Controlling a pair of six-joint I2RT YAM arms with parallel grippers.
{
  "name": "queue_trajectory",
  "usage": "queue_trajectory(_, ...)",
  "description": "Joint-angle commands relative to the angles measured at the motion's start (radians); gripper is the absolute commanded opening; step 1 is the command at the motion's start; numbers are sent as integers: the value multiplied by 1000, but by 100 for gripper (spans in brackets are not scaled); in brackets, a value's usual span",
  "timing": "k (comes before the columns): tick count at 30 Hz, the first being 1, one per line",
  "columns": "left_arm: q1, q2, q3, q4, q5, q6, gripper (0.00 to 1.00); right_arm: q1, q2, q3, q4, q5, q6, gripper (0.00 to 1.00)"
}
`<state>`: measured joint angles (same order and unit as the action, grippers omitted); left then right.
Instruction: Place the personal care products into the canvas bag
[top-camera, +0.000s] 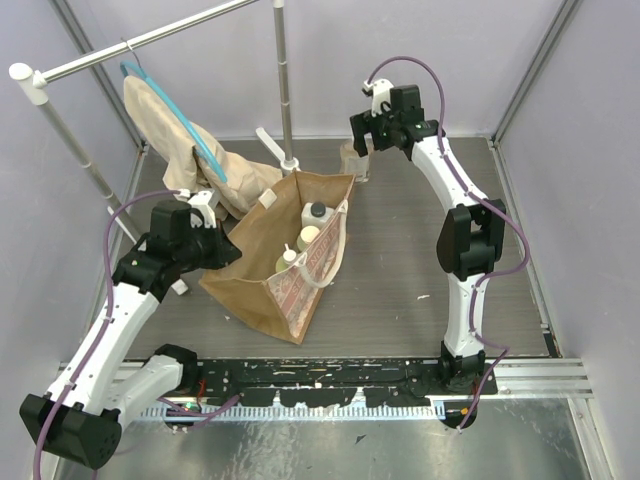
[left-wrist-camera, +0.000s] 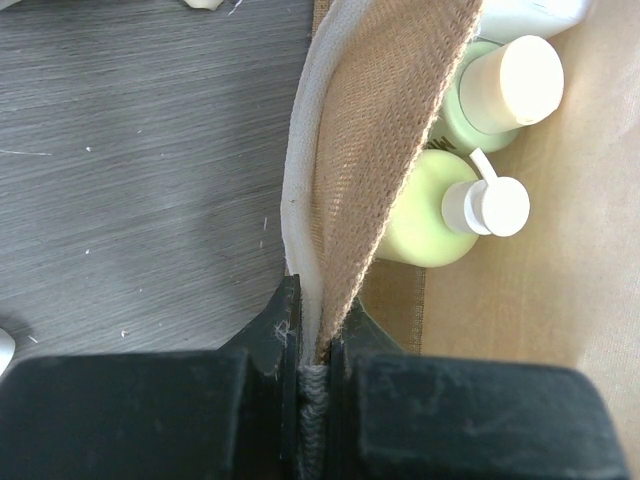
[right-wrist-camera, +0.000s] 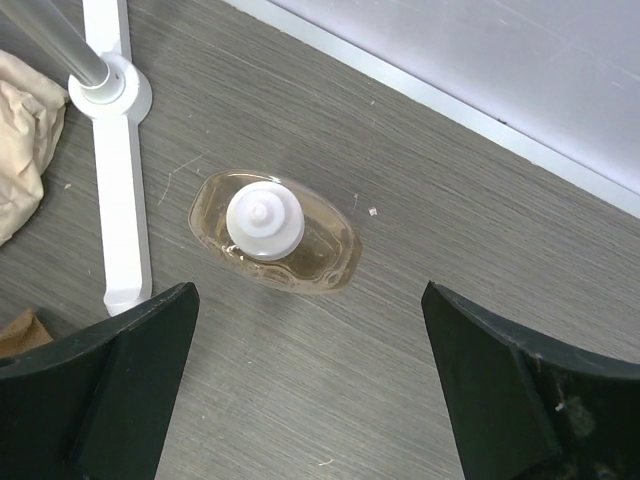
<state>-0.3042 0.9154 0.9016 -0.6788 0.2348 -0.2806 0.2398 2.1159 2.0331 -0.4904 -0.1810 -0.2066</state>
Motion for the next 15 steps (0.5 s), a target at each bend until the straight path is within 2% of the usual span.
queue_trajectory(1,-2,-6,33,-25,12,11,0,0,-12,49,2,-48,-52,100)
queue_trajectory(8,-2,4,31,-24,6,15,0,0,24,46,16,-53,-53,100)
queue_trajectory(15,-2,16,32,-12,4,10,0,2,-7,-72,195,-75,20,100)
